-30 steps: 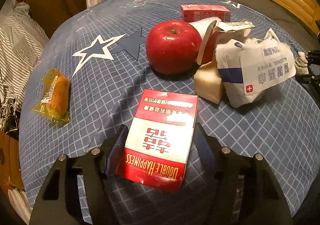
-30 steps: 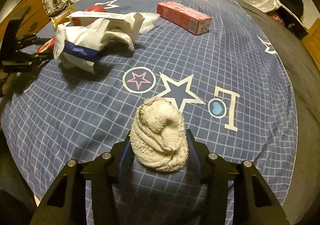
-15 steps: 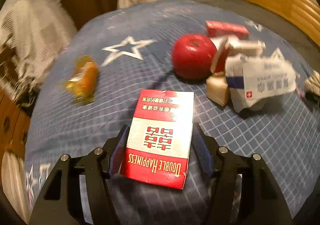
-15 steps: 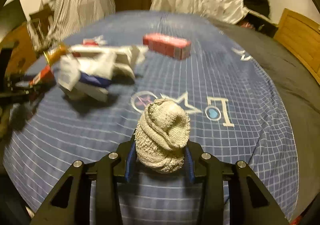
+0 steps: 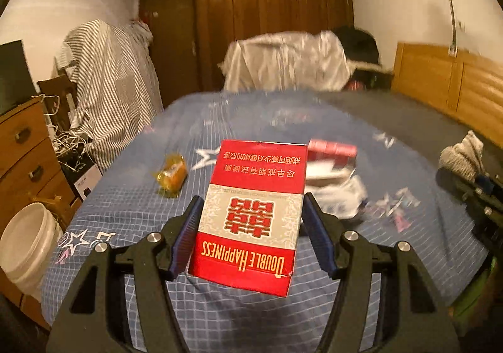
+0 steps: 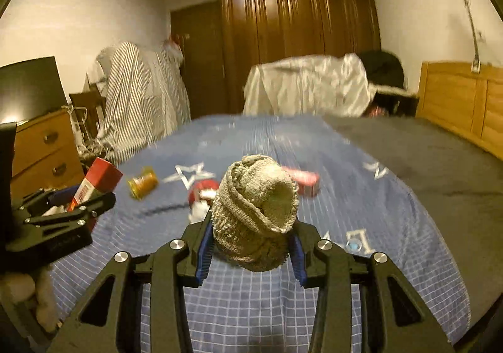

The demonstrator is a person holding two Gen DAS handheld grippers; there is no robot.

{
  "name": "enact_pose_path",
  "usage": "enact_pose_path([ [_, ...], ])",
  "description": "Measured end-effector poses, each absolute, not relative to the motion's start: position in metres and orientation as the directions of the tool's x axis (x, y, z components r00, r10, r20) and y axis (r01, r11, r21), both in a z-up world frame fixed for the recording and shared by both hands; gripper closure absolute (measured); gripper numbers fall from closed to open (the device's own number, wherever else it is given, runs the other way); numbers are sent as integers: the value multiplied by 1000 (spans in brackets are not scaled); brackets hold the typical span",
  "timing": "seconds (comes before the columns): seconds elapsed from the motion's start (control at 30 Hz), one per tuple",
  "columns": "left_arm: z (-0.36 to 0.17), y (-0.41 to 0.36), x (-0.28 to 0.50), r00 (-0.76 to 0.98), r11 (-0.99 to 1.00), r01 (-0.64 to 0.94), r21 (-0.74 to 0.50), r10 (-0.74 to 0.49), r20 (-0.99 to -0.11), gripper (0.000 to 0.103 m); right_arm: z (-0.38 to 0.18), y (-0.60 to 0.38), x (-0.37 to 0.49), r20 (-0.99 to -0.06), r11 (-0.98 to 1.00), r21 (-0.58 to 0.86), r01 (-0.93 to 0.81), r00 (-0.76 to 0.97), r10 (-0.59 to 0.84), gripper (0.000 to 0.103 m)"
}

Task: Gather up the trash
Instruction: 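Carry the cigarette box and towel ball with both tools over the white bucket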

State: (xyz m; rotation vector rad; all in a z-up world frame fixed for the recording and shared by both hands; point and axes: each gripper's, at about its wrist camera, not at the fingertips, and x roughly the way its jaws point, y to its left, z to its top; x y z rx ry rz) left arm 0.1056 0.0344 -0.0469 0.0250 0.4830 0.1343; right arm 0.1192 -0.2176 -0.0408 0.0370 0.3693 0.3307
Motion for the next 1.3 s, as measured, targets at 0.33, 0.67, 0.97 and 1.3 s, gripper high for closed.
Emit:
enact_pose_path([
  [0.33,-12,8,64,935,991,-134,30,136,-328,42,-5,-225,67,-259,956,87,-281,920,294,61],
  [0.67,-12,13,63,934,990,-140,19,138,-331,42,2,-224,51,-257,955,81,-286,920,298,61],
  [0.97,-3,45,58,924,977,-213,3,203,-324,42,16,-185,62,-258,926,74,-371,889,378,61],
  [1.3,15,130,43,883,929,-369,-2,350,-311,42,45,-95,79,-250,850,79,-521,815,523,61],
])
